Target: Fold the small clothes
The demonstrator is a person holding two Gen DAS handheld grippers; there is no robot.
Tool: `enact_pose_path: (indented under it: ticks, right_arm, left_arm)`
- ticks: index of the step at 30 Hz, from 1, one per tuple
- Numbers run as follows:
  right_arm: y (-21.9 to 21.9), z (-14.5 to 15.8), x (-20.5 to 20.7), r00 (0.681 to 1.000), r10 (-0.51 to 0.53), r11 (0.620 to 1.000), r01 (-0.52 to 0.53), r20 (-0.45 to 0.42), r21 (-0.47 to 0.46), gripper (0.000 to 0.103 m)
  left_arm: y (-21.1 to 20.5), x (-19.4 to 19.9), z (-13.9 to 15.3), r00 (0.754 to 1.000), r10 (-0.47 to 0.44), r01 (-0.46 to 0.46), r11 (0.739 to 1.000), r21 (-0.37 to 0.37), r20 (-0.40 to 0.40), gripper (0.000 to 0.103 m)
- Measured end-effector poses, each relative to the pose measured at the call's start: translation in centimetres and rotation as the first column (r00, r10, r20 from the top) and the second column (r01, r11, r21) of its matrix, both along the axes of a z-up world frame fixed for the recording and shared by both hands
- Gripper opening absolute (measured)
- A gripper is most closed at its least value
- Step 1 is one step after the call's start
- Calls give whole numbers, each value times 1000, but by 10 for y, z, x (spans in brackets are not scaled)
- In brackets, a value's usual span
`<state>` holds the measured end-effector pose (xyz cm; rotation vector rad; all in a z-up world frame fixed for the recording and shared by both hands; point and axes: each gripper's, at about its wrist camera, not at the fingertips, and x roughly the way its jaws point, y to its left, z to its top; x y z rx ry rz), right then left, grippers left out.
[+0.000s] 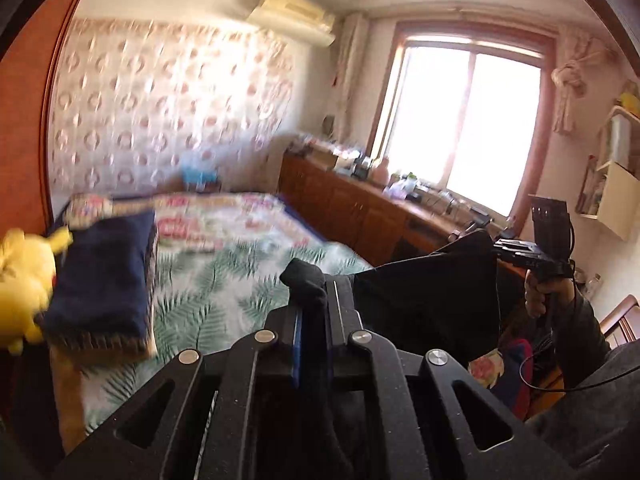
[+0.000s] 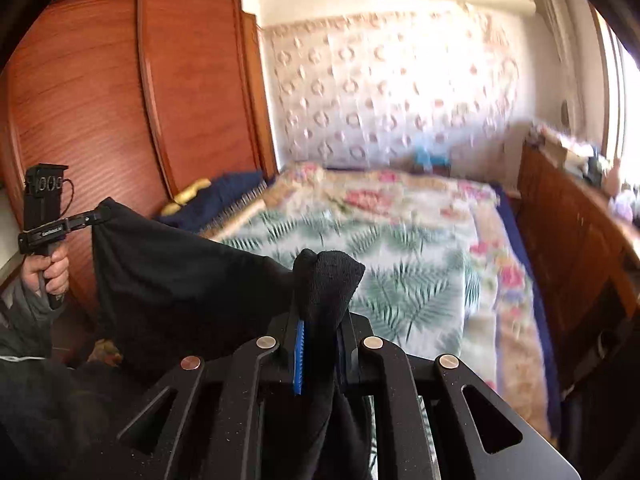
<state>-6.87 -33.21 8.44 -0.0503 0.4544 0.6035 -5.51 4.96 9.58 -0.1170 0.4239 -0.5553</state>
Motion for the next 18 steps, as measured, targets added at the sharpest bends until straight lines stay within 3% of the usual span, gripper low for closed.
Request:
enact_pose_path:
  ticks: [9,18]
  right_arm:
    - [-30,107,-55,984,27,999,-34,175,37,12]
    - [-43,183,-86,930,-24,1000,28,365,-4,12]
  left_arm:
    - [12,-31,88,992,-26,34,998,-59,127,9]
    - [28,-40,172,952,37,-27,999,-37,304,9]
